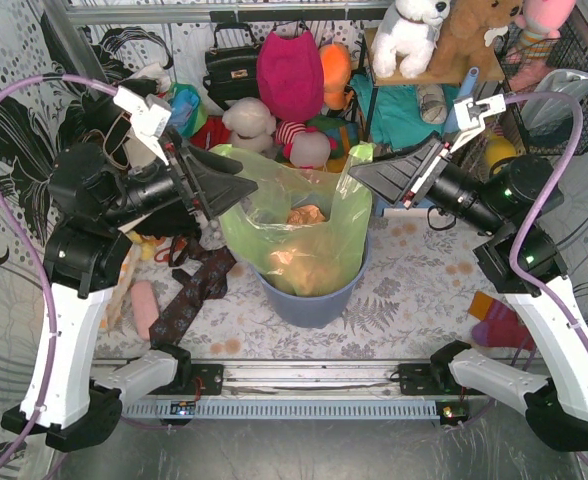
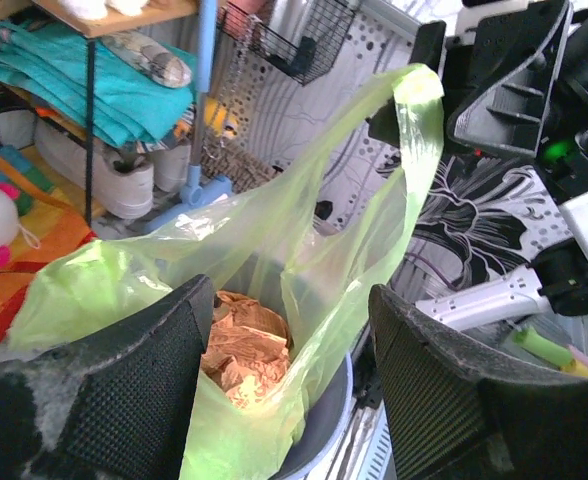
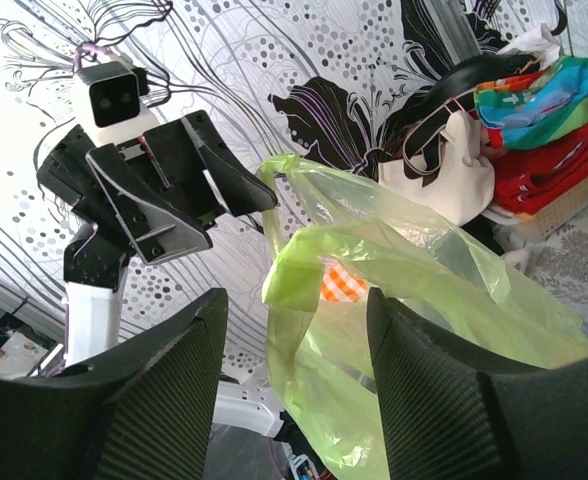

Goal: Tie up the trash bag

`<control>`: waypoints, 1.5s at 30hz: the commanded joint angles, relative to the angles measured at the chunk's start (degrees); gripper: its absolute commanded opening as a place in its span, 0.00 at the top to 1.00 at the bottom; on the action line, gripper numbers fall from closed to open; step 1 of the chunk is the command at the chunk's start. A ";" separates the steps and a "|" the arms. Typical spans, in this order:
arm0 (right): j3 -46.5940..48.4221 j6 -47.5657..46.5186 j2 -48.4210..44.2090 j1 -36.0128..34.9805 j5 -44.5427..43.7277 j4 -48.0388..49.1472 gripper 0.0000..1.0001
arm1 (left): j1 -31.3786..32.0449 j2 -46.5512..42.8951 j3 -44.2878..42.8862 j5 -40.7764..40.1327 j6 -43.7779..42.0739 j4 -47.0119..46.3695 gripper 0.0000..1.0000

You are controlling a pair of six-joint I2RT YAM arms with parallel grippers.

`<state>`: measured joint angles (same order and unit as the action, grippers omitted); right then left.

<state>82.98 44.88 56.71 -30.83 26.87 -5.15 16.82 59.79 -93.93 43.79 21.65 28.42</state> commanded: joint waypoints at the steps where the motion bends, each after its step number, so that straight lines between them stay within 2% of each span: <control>1: 1.16 -1.47 -0.51 0.06 -2.02 -0.46 0.44 | -0.21 -1.14 -4.59 -5.54 -1.37 0.67 0.28; 3: 1.86 -1.96 0.10 0.02 -2.26 -0.65 0.46 | -0.21 -1.00 -7.19 -9.17 -0.78 1.40 0.27; 7: 4.88 -3.08 2.10 0.06 -2.51 -1.32 0.56 | -0.21 -0.30 -12.50 -18.96 -1.51 6.47 0.27; 10: 7.49 -4.78 2.98 0.02 -3.63 -3.20 0.59 | -0.21 0.78 -14.26 -23.76 -2.29 11.02 0.26; 17: 10.36 -6.74 3.83 0.06 -4.64 -6.65 0.82 | -0.22 4.49 -13.05 -19.12 -1.15 15.54 0.28; 24: 10.31 -6.53 3.92 0.07 -4.54 -6.72 0.92 | -0.21 6.38 -13.25 -24.98 -2.30 20.17 0.29; 29: 10.62 -6.74 4.52 0.02 -4.37 -6.62 0.96 | -0.21 6.57 -13.45 -23.79 -1.79 19.65 0.41; 33: 10.73 -7.61 5.50 0.05 -4.75 -6.49 1.00 | -0.21 5.87 -13.77 -23.78 -1.63 18.65 0.67; 36: 11.57 -9.19 7.40 0.06 -5.22 -6.68 1.00 | -0.27 5.63 -13.51 -23.25 -1.80 18.15 0.81; 40: 17.51 -11.90 12.84 0.05 -4.28 -6.78 1.00 | -0.21 5.25 -13.21 -23.42 -1.88 19.00 0.97; 41: 19.52 -12.79 14.48 0.05 -4.04 -6.89 1.00 | -0.21 4.91 -13.10 -24.04 -1.81 19.27 1.00; 45: 27.97 -15.46 22.82 0.55 -3.43 -8.32 1.00 | -0.21 2.54 -11.22 -26.04 -0.49 18.64 1.00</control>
<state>103.88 33.52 73.82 -30.81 22.90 -13.74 16.82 65.08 -106.32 19.99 20.51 49.10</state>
